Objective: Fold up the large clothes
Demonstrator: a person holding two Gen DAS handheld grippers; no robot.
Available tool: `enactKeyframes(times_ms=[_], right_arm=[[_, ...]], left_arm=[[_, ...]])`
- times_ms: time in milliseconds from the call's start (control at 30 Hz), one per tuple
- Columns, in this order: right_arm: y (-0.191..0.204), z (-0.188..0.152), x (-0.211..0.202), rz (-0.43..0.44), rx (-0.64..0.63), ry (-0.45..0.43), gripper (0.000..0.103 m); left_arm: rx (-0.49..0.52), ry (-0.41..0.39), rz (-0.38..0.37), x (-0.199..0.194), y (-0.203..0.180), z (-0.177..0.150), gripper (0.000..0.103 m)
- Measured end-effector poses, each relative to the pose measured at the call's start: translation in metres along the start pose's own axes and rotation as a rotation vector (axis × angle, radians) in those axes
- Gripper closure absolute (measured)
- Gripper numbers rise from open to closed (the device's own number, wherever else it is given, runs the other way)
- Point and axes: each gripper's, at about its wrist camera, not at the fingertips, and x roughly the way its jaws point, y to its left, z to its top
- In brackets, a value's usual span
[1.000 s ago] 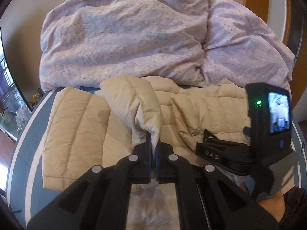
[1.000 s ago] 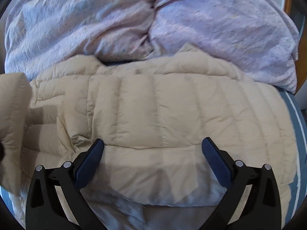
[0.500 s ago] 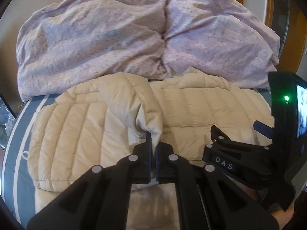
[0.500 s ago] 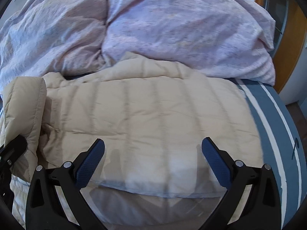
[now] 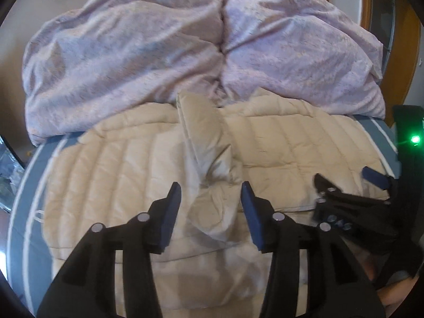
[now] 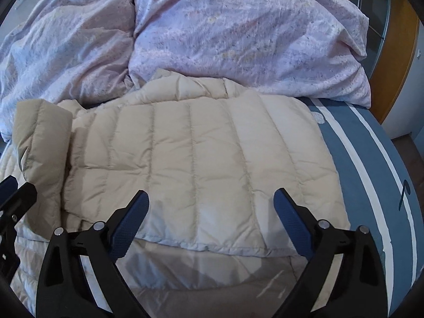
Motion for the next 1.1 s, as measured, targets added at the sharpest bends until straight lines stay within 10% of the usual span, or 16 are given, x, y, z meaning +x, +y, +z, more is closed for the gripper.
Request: enactKeyframes(times_ms=[333, 1100], right_arm=[[0.013, 0.004, -0.015, 0.03, -0.005, -0.019, 0.014], [0.028, 0.007, -0.036, 0.122, 0.037, -0.061, 0.049]], left_arm=[[-0.026, -0.002, 0.016, -0.008, 0.031, -0.009, 0.025], [-0.07, 0.022, 0.146, -0.009, 0.09, -0.027, 0.022]])
